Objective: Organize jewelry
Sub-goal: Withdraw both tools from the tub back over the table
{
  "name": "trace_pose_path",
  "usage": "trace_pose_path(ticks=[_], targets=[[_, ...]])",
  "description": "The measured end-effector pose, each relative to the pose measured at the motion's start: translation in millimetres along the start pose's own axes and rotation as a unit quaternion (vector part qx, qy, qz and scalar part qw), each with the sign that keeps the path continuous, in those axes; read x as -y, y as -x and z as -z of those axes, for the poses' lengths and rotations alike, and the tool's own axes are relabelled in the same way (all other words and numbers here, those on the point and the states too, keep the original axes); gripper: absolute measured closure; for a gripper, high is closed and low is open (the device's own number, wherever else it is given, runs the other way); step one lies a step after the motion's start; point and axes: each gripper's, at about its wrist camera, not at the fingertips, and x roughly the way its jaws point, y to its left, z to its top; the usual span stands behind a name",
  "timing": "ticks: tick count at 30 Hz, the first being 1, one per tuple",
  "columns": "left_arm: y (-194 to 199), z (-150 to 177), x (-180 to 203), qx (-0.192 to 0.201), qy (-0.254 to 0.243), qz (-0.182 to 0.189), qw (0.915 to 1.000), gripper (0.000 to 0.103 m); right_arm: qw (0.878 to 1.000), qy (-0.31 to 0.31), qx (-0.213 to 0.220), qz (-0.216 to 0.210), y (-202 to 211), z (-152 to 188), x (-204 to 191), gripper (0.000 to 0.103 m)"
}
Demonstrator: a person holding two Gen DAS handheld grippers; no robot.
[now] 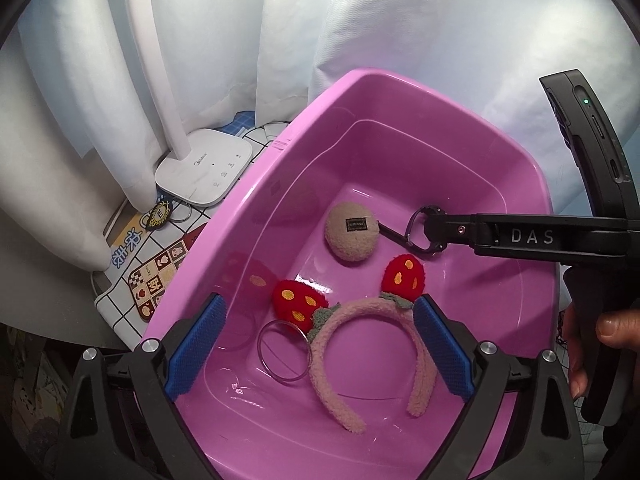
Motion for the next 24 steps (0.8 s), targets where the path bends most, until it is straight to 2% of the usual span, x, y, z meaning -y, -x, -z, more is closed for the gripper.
trace_pose_path(ticks=[12, 17, 24], targets=[[26.6, -3.6, -3.9, 0.044, -0.024, -0.005, 0.9987, 0.008, 0.997, 0.002, 0.076, -0.010, 40.6, 14.9, -22.9, 0.035], [31.5, -1.6, -7.5, 0.057, -0.030, -0.012, 0.9978, 0.006, 0.992, -0.014, 0.123, -0.015, 61.8, 43.9, -27.5, 0.035], [36.3, -0.1, -9.5, 0.062, -0.037, -0.004, 0.9974, 0.006, 0.980, -0.046, 0.194, 0.009, 96.5, 96.7, -14.7, 0.035]])
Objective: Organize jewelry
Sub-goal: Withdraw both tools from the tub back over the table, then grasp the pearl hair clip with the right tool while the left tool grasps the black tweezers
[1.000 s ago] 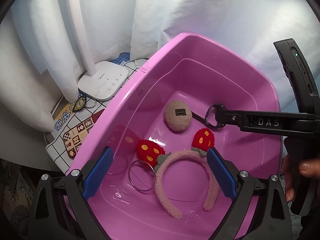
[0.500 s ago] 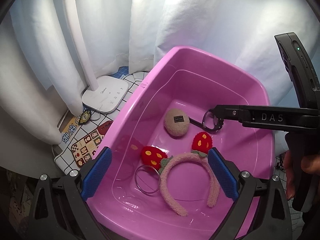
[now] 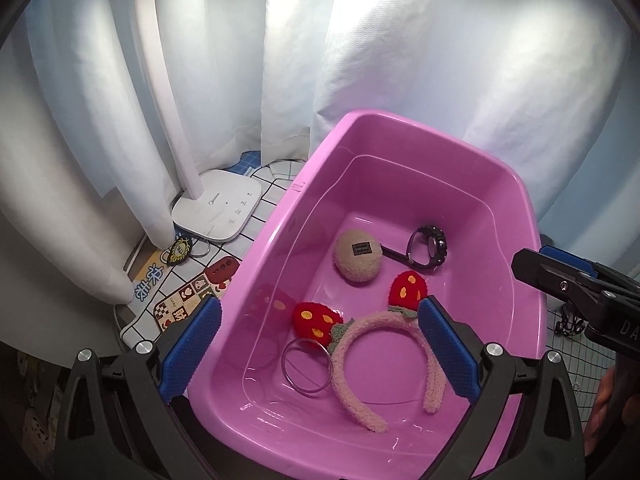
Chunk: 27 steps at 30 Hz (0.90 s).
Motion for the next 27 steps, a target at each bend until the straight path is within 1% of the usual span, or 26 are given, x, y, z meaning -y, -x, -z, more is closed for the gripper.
trace_pose_path(ticks=[3, 4, 5, 8, 12, 15, 18, 22, 24, 27], targets=[[7.1, -1.4, 6.8, 0.016, -0.006, 0.005, 0.9998, 0.006, 0.999, -0.029, 0.028, 0.020, 24.3, 21.2, 17.7, 0.035], [10.1, -1.8, 11.0, 0.025, -0.011, 0.007, 0.9996, 0.006, 0.998, -0.037, 0.034, 0.031, 30.9, 29.4, 23.7, 0.033], [13.4, -1.7, 16.6, 0.033, -0.018, 0.011, 0.9992, 0.006, 0.997, -0.044, 0.042, 0.042, 38.1, 37.4, 30.3, 0.029], [23.2, -0.3, 35.8, 0.053, -0.039, 0.018, 0.9976, 0.006, 0.995, -0.061, 0.053, 0.064, 58.9, 58.5, 50.0, 0.029], [37.5, 4.3, 61.8, 0.065, -0.052, 0.049, 0.9953, 0.006, 0.990, -0.092, 0.075, 0.082, 91.8, 87.0, 77.3, 0.029], [50.1, 10.7, 87.8, 0.074, -0.067, 0.073, 0.9923, 0.006, 0.982, -0.111, 0.097, 0.115, 124.5, 111.3, 101.0, 0.029], [61.6, 22.7, 117.6, 0.079, -0.080, 0.100, 0.9887, 0.006, 0.974, -0.129, 0.105, 0.151, 154.4, 139.0, 127.0, 0.029], [75.3, 45.2, 158.6, 0.083, -0.082, 0.136, 0.9839, 0.006, 0.967, -0.150, 0.111, 0.175, 191.9, 180.2, 165.5, 0.029], [80.1, 59.0, 180.7, 0.082, -0.080, 0.139, 0.9836, 0.006, 0.965, -0.154, 0.102, 0.188, 205.3, 198.6, 183.4, 0.029], [83.7, 82.4, 209.9, 0.069, -0.074, 0.144, 0.9845, 0.006, 0.965, -0.160, 0.098, 0.186, 221.2, 225.6, 207.5, 0.029]])
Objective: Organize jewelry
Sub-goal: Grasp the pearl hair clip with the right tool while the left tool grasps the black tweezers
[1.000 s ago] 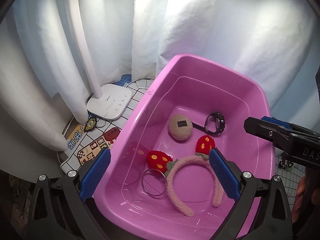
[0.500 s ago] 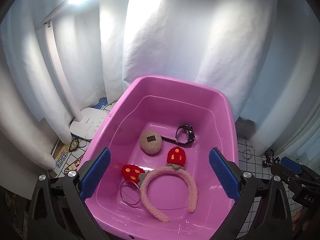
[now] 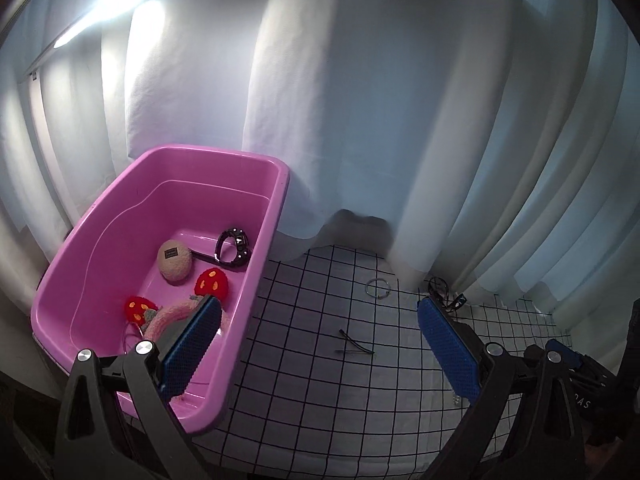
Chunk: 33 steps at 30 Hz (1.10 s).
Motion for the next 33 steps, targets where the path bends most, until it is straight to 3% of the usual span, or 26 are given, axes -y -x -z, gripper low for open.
trace_pose_path(ticks=[5, 10, 23, 33], targets=[[-14.4, 36.7, 45.5, -0.025, -0.021, -0.012, 0.9994, 0.006, 1.000, -0.009, -0.014, -0.004, -6.0, 23.7, 45.2, 0.029], [-46.5, 62.0, 63.0, -0.052, -0.042, -0.016, 0.9976, 0.006, 0.999, -0.032, -0.035, 0.009, -23.6, 47.4, 71.9, 0.029], [-157.5, 104.4, 53.9, -0.109, -0.121, 0.035, 0.9861, 0.006, 0.989, -0.131, -0.046, 0.058, -88.8, 97.8, 81.5, 0.029], [-199.2, 120.8, 40.8, -0.116, -0.114, 0.029, 0.9862, 0.006, 0.990, -0.119, -0.051, 0.052, -138.7, 100.4, 74.9, 0.029]])
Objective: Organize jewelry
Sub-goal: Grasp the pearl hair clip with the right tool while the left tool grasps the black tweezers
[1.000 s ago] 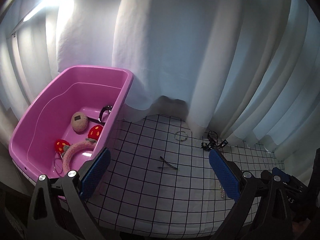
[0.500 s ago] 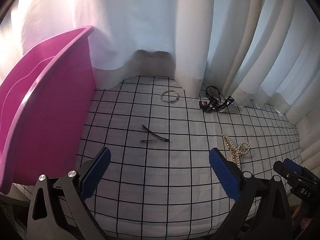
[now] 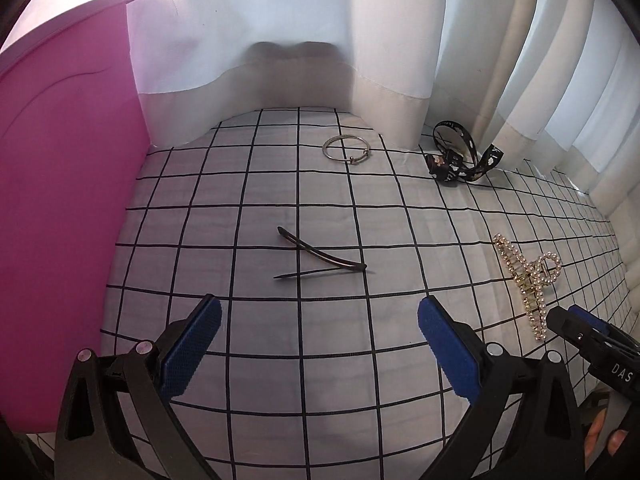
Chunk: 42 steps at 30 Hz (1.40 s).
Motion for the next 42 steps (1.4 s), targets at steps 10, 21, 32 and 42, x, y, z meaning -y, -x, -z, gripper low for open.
trace_pose_path(ticks=[10, 21, 32, 42], targets=[[-21.0, 2.9, -6.2, 0.011, -0.013, -0.019, 0.9997, 0.006, 1.000, 0.021, 0.007, 0.009, -18.8, 4.6, -3.9, 0.029], [-45.6, -3.1, -10.4, -0.005, 0.012, -0.026, 0.9996, 0.006, 0.998, 0.049, 0.018, 0.034, -24.9, 1.0, -10.9, 0.029], [-54.9, -14.6, -1.0, 0.000, 0.036, -0.039, 0.9986, 0.006, 0.997, 0.058, 0.020, 0.041, -26.7, -2.8, -14.2, 0.029], [-51.1, -4.2, -18.2, 0.011, 0.049, -0.082, 0.9953, 0.006, 0.994, 0.080, 0.024, 0.065, -31.9, -4.2, -19.6, 0.029]])
